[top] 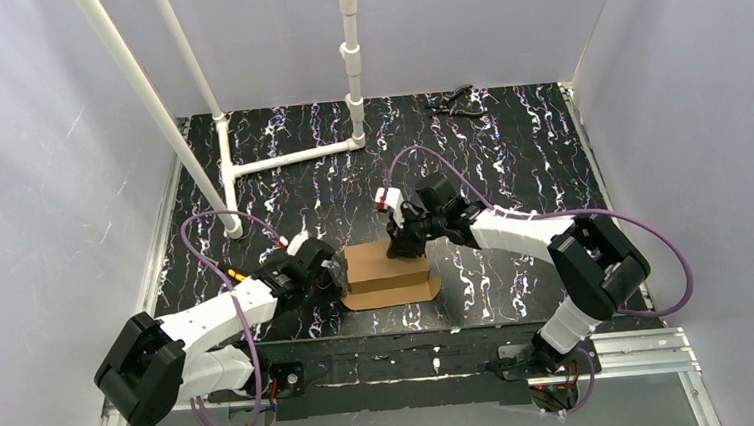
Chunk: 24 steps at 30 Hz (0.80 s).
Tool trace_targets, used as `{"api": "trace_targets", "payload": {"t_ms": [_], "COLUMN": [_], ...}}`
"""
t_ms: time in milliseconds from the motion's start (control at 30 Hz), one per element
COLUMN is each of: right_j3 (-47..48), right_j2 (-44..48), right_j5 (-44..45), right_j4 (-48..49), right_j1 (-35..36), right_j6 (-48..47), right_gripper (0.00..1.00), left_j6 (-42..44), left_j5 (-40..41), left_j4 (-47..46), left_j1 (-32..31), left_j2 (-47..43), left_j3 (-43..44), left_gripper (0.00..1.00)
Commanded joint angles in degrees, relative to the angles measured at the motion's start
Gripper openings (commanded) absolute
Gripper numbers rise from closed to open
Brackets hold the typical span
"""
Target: Fold the paper box
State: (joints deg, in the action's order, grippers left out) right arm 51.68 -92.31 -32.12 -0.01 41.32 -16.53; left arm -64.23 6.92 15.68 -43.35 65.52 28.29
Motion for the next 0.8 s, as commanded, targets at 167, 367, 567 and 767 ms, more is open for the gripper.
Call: {"api": "trace_targets", "payload": {"t_ms": [167,367,567,767], "right_j3": [-6.51,-6.62,-5.08,-3.34], "right_j2": [5.11,7.58,9.83,7.59], "right_j5": [3.11,-3.24,-8.65,-9.01], "right_j4": [13.95,15.55,11.85,9.96], "right_j1": [-0.95,-2.87,-4.33,-3.77], "right_j6": [13.63,15.26,10.09,7.95], "right_gripper": [0.23,0.33,0.46,0.42], "left_j6": [13.44,19.8,16.02,5.8], "left_j5": [0.94,0.19,-11.54,-14.8], "left_j4": [-3.79,3.98,5.96,4.02], "left_j1": [3.29,6.33,6.35,5.3], "left_j2": [0.6,-1.17,-15.13,-31.56], "left_j3": [5.15,9.9,1.48,-10.46], "left_gripper": [0.18,0.43,0.81,0.69]}}
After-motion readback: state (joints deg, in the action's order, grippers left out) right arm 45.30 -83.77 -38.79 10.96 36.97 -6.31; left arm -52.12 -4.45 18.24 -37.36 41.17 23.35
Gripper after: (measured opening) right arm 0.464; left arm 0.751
